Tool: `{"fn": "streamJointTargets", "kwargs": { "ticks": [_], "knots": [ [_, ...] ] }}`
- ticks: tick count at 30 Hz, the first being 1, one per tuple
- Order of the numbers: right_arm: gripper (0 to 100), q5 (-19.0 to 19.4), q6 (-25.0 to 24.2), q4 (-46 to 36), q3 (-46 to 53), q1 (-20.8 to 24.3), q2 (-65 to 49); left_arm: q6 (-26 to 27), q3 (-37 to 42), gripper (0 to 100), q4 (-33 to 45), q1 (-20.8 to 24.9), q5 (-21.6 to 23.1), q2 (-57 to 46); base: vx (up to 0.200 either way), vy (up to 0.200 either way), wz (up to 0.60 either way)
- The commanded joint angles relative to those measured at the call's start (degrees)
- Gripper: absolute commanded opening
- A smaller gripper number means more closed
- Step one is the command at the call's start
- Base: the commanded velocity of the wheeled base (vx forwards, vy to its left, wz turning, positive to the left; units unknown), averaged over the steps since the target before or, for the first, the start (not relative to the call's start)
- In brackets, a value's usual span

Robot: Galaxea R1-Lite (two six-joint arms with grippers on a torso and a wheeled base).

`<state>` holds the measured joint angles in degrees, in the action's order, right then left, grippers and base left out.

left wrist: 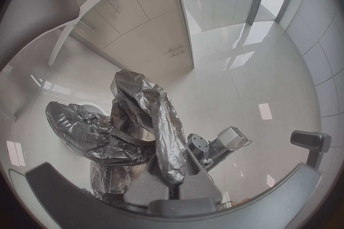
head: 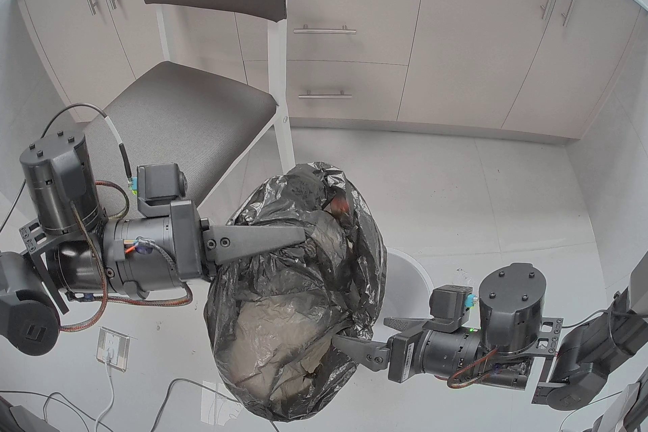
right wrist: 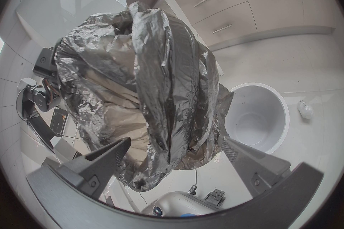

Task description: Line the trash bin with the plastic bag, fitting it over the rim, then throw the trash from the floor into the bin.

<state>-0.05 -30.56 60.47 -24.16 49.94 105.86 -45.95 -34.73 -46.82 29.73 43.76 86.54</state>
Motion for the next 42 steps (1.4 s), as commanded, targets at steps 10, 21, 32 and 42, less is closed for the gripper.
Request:
{"fn": "streamJointTargets", "kwargs": {
  "ticks": [10, 21, 32, 42],
  "knots": [
    [100, -0.13, -0.64, 4.13, -0.71, -0.64, 3.74, -0.11, 0.45, 0, -0.02, 0.77, 0.01, -0.94, 0.000, 0.000, 0.00],
    [0, -0.21, -0.82, 5.63, -0.71, -0.29, 6.99, -0.11, 0.54, 0, -0.02, 0.77, 0.01, -0.94, 0.000, 0.000, 0.00],
    [0, -0.57, -0.73, 6.95, -0.27, -0.55, 6.46, -0.11, 0.63, 0, -0.02, 0.85, 0.01, -0.94, 0.000, 0.000, 0.00],
    [0, -3.91, 4.99, 3.87, 1.22, -0.90, -2.42, 0.59, 0.72, 0, -0.11, 1.64, -0.08, 2.40, 0.000, 0.000, 0.00]
  ]
}}
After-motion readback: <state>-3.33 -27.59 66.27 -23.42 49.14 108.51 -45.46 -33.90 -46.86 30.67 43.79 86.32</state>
